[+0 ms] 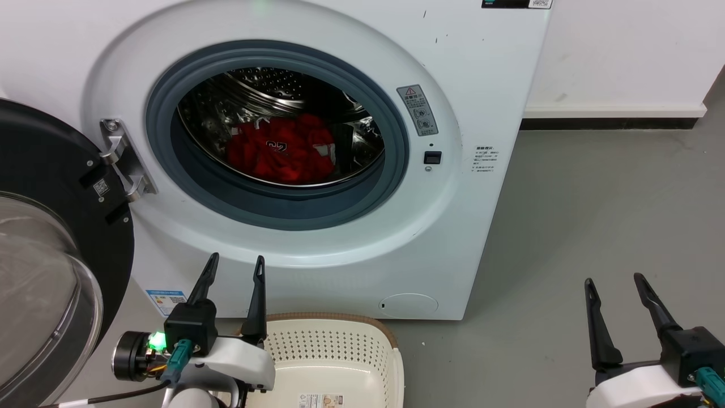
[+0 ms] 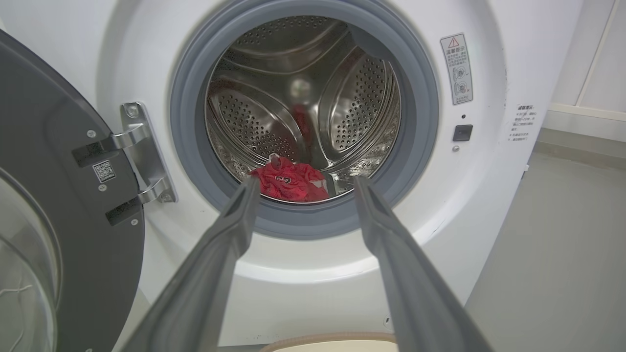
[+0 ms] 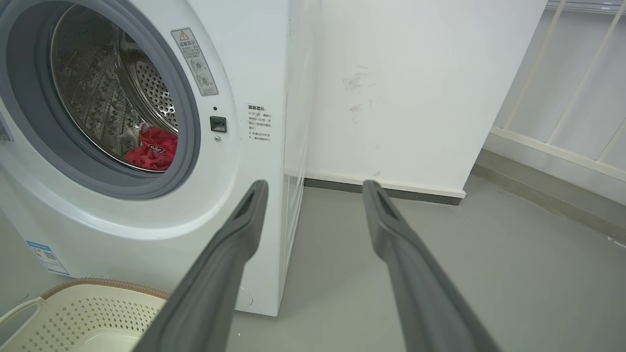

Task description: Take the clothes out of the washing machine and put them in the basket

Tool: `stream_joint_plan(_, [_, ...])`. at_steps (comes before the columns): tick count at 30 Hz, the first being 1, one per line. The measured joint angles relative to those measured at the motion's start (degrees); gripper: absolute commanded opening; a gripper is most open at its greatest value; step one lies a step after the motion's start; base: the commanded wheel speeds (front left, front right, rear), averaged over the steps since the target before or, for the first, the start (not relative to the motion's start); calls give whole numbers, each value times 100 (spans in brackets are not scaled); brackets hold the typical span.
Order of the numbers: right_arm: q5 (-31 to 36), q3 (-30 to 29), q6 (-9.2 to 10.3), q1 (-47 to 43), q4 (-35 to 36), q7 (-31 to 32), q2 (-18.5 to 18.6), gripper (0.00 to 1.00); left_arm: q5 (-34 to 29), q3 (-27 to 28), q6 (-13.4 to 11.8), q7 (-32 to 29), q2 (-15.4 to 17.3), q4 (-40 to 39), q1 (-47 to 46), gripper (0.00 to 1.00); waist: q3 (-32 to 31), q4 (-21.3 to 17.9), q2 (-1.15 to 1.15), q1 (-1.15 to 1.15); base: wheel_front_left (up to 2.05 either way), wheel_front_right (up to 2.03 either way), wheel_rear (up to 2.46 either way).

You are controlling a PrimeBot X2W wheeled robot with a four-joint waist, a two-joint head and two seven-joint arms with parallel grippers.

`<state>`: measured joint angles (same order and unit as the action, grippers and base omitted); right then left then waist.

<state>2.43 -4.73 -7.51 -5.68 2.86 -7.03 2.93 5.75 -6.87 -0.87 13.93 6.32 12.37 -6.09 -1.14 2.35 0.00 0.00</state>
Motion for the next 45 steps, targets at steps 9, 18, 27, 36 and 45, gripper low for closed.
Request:
stream_joint_plan(9, [263,-1,0,-22,1,-35,0,100,-307,-33,-22,91,2,62,-7,100,-17,22,0,0,0,0,0])
stream_joint_plan(18, [259,11,0,-25,-21,-26,0,100,-290,-9,-14,109,-30,111,-7,100,-15,19,0,0,0,0,0])
stream_joint_plan(27, [204,41,0,-26,-21,1,0,100,-290,13,-13,115,-49,199,-7,100,-14,20,0,0,0,0,0])
stream_joint_plan(36, [199,111,0,-25,138,59,0,100,-275,43,-21,115,-79,280,-157,100,155,-8,0,0,0,0,0])
stream_joint_plan(45, [248,303,0,360,648,134,1,100,-216,225,-82,115,-99,219,-827,100,1033,-76,0,0,0,0,0])
